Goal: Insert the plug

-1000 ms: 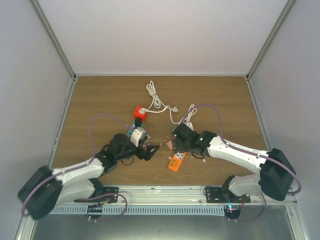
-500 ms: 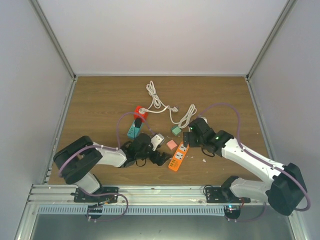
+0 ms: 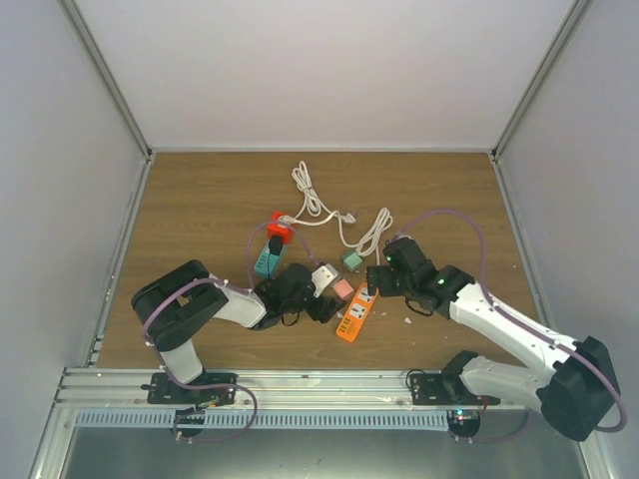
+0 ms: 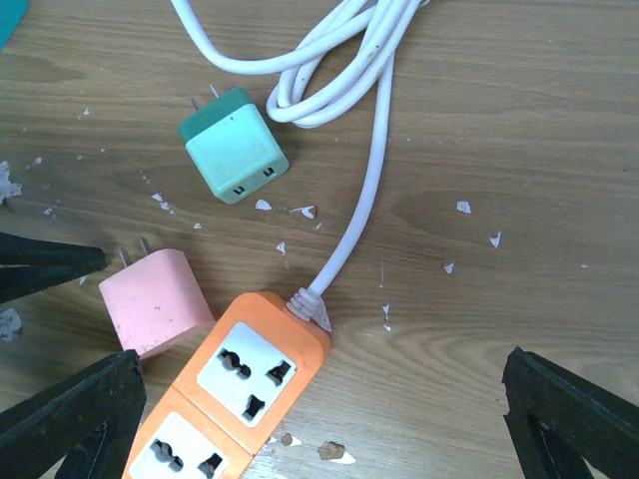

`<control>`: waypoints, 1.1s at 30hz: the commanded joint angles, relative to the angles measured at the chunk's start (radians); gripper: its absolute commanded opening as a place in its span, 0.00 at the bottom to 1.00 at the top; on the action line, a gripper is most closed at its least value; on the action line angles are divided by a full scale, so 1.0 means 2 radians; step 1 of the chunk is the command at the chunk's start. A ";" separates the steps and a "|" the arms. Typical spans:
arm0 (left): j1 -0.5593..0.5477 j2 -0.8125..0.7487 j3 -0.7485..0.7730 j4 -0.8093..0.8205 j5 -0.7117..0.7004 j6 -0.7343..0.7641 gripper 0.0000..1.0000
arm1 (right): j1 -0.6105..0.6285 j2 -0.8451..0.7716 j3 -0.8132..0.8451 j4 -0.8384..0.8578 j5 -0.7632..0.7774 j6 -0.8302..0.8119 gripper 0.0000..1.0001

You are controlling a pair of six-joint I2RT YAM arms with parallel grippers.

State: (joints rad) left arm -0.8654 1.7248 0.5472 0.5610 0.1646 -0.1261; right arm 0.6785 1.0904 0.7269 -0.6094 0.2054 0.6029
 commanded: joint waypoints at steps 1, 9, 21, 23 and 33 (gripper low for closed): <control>-0.007 -0.001 -0.006 0.058 -0.019 0.038 0.78 | -0.004 -0.013 -0.004 0.012 -0.006 -0.011 1.00; -0.011 -0.007 -0.013 0.075 -0.019 0.051 0.76 | -0.004 -0.018 -0.007 0.020 -0.016 -0.017 0.99; -0.023 0.053 -0.009 0.133 -0.023 0.031 0.74 | -0.005 -0.026 -0.012 0.033 -0.042 -0.028 1.00; -0.027 0.063 -0.003 0.133 -0.029 0.032 0.66 | -0.005 -0.028 -0.012 0.033 -0.043 -0.029 1.00; -0.035 0.069 -0.022 0.182 -0.085 0.031 0.36 | -0.005 -0.022 -0.017 0.043 -0.033 -0.029 1.00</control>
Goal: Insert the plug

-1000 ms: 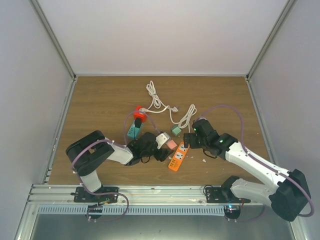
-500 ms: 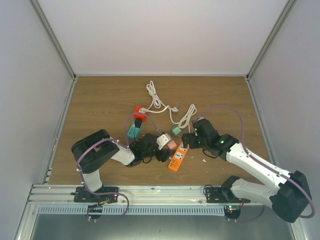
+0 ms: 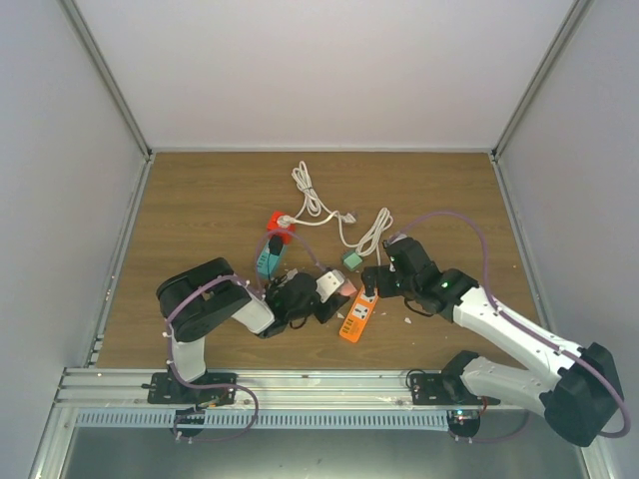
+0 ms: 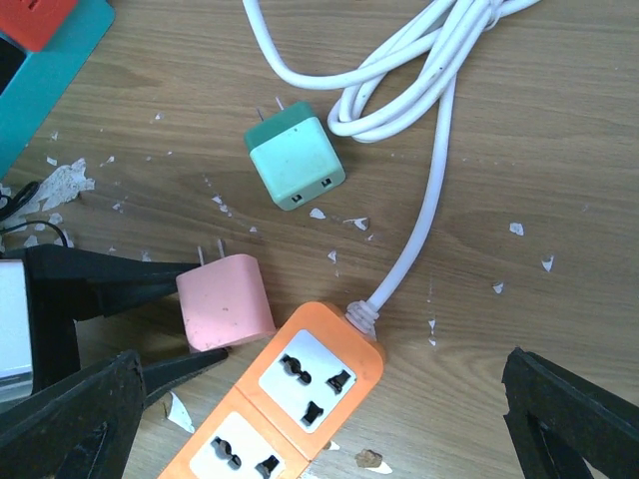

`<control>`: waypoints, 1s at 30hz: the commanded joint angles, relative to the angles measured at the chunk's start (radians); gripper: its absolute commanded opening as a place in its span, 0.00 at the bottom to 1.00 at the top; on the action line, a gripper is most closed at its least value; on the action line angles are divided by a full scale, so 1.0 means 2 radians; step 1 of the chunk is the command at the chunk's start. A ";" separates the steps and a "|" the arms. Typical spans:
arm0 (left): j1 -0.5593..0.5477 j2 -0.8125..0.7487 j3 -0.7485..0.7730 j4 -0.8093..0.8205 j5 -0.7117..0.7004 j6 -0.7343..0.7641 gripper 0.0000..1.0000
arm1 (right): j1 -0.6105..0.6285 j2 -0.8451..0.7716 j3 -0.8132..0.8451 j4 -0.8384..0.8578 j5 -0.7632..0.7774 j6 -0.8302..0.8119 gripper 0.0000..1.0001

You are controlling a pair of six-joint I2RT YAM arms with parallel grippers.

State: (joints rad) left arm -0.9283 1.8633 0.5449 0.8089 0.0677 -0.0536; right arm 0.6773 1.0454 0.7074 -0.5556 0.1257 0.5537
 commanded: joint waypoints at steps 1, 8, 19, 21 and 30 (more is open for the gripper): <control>-0.004 -0.002 -0.026 0.067 -0.048 -0.007 0.36 | -0.004 0.000 -0.009 0.018 0.008 -0.003 1.00; -0.004 0.000 -0.042 0.094 -0.052 -0.019 0.33 | -0.004 -0.005 -0.020 0.036 0.010 -0.001 1.00; -0.004 -0.092 -0.063 0.076 -0.117 -0.056 0.28 | -0.004 -0.021 -0.054 0.123 -0.084 -0.009 0.99; -0.004 -0.110 -0.076 0.089 -0.130 -0.061 0.28 | -0.005 -0.022 -0.057 0.143 -0.106 -0.013 1.00; -0.004 -0.188 -0.120 0.116 -0.195 -0.065 0.28 | -0.021 -0.036 -0.091 0.254 -0.242 0.037 1.00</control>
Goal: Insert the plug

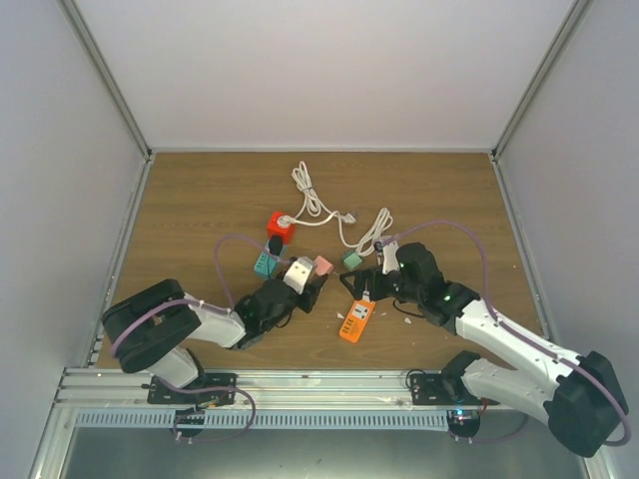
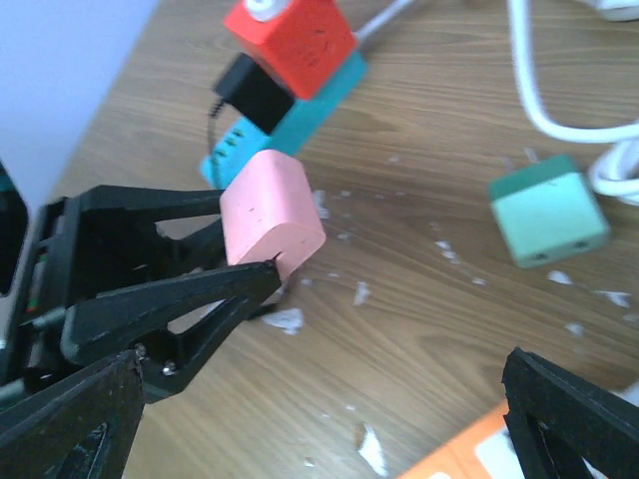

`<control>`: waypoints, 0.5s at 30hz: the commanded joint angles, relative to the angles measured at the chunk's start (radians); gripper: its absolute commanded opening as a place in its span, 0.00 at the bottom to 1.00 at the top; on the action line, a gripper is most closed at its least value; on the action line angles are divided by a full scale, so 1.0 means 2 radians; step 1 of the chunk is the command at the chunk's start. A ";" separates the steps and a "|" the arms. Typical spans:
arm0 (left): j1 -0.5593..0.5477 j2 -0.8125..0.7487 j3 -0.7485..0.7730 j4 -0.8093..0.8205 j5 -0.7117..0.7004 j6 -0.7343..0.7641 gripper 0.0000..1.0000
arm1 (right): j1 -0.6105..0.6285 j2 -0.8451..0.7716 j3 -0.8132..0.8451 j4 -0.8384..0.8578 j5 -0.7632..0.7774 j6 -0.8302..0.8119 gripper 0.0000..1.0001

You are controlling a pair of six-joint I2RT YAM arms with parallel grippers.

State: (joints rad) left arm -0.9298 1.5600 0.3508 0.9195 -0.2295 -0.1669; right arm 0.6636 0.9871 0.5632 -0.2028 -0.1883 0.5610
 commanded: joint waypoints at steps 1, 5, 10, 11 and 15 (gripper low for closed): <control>-0.003 -0.042 -0.031 0.072 -0.052 -0.011 0.28 | -0.020 -0.004 -0.026 0.094 -0.105 0.045 1.00; -0.004 -0.042 -0.045 0.129 -0.062 -0.021 0.28 | -0.033 0.011 -0.044 0.165 -0.155 0.090 1.00; -0.011 -0.023 -0.041 0.164 -0.069 -0.029 0.28 | -0.032 0.029 -0.057 0.228 -0.175 0.134 0.97; -0.014 -0.021 -0.041 0.172 -0.070 -0.030 0.28 | -0.032 0.034 -0.059 0.238 -0.175 0.141 0.97; -0.028 -0.008 -0.026 0.175 -0.083 -0.026 0.28 | -0.032 0.056 -0.054 0.266 -0.173 0.156 0.95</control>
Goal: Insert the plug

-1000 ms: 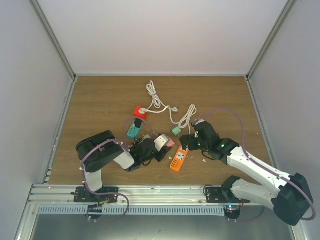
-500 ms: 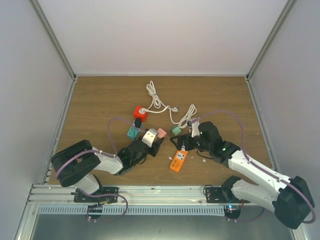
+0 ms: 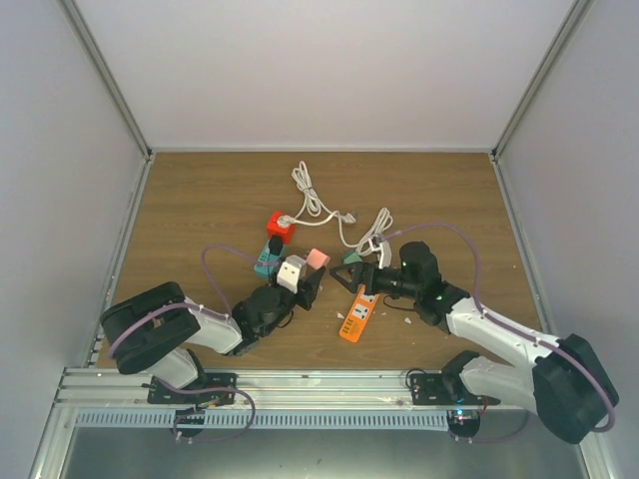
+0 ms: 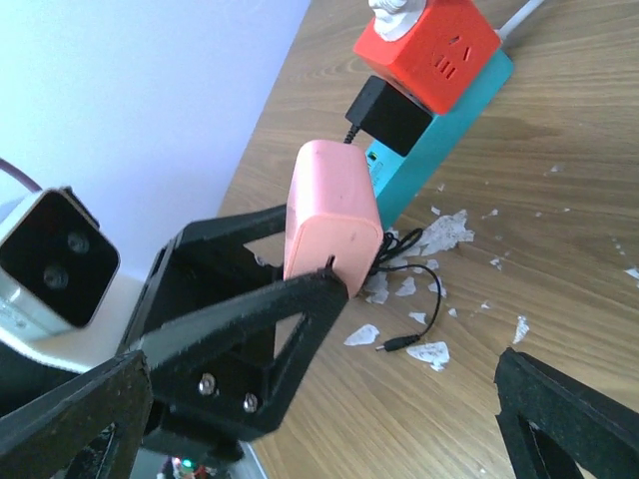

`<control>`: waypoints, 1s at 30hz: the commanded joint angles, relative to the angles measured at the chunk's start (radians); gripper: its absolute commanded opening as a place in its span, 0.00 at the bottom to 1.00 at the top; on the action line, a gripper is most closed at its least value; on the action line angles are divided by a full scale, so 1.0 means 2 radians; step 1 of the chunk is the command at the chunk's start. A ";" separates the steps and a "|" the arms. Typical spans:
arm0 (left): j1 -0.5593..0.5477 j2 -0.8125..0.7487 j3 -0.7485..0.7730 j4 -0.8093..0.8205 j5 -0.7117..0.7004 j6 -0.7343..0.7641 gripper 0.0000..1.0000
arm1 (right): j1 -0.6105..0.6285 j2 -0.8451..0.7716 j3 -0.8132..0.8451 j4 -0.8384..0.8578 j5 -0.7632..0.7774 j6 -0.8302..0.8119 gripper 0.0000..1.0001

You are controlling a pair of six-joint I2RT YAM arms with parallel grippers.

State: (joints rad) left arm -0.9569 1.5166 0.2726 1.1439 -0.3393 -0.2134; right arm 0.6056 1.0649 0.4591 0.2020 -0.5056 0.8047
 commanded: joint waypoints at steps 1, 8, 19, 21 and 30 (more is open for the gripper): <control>-0.017 0.018 0.017 0.064 -0.032 -0.001 0.28 | -0.002 0.021 0.003 0.060 -0.006 0.036 0.94; -0.035 0.033 0.034 0.073 -0.051 0.001 0.28 | 0.012 0.062 0.024 0.065 0.043 0.046 0.88; -0.046 0.053 0.041 0.091 -0.050 -0.001 0.28 | 0.031 0.104 0.027 0.131 0.057 0.068 0.75; -0.050 0.056 0.040 0.097 -0.052 -0.001 0.29 | 0.031 0.108 0.026 0.146 0.056 0.071 0.72; -0.056 0.061 0.044 0.101 -0.065 -0.004 0.29 | 0.038 0.120 0.028 0.177 0.056 0.081 0.59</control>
State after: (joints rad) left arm -1.0603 1.6283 0.3405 1.2541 -0.4229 -0.2146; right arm 0.6643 1.2911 0.5014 0.4892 -0.4015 0.9520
